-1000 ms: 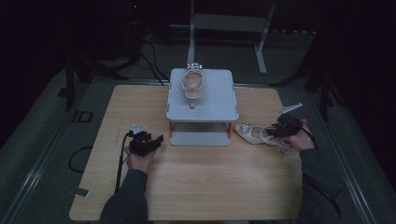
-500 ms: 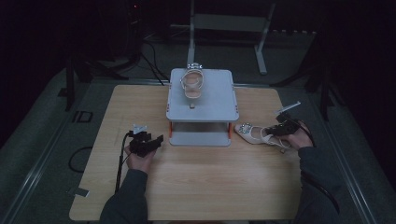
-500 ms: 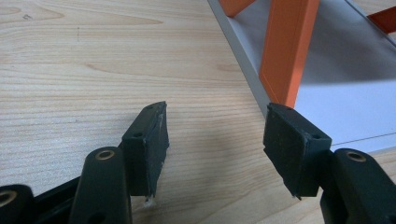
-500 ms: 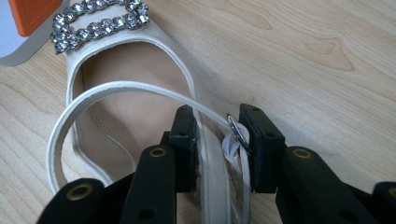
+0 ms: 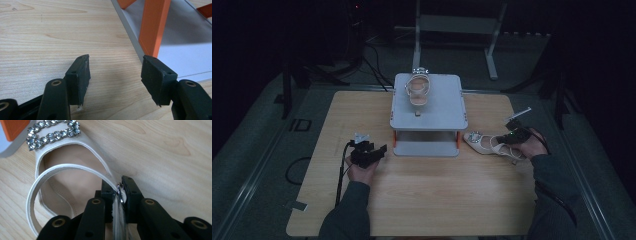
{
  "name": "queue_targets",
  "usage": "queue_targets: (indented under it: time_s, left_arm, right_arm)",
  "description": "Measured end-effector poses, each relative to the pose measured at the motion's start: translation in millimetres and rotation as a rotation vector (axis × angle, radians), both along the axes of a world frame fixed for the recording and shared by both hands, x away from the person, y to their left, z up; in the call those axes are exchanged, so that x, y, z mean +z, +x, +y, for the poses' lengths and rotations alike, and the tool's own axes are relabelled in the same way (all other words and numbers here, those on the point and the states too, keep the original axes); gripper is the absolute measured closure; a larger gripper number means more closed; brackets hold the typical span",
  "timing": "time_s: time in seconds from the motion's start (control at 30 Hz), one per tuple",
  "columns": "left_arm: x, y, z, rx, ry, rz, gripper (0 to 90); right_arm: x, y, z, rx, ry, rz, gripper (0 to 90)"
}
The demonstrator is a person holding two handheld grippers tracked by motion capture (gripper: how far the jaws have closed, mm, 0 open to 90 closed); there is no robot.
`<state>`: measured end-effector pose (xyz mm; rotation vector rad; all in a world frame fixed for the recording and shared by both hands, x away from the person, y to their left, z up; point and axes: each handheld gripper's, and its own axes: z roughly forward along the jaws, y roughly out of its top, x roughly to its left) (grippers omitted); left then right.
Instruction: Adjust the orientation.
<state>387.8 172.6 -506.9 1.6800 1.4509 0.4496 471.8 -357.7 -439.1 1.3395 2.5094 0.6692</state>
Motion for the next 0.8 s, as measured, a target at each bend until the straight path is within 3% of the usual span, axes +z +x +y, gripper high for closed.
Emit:
queue_targets:
  time_s: [0.57, 0.8]
  left_arm:
    - [0.0, 0.1, -0.1, 0.001, 0.0, 0.0, 40.6]
    - [0.1, -0.1, -0.1, -0.001, 0.004, 0.0, 40.6]
  right_arm:
    - [9.5, -3.3, -3.4, -0.184, 0.145, 0.047, 83.1]
    - [16.5, 1.4, 5.5, -0.274, 0.209, 0.018, 83.0]
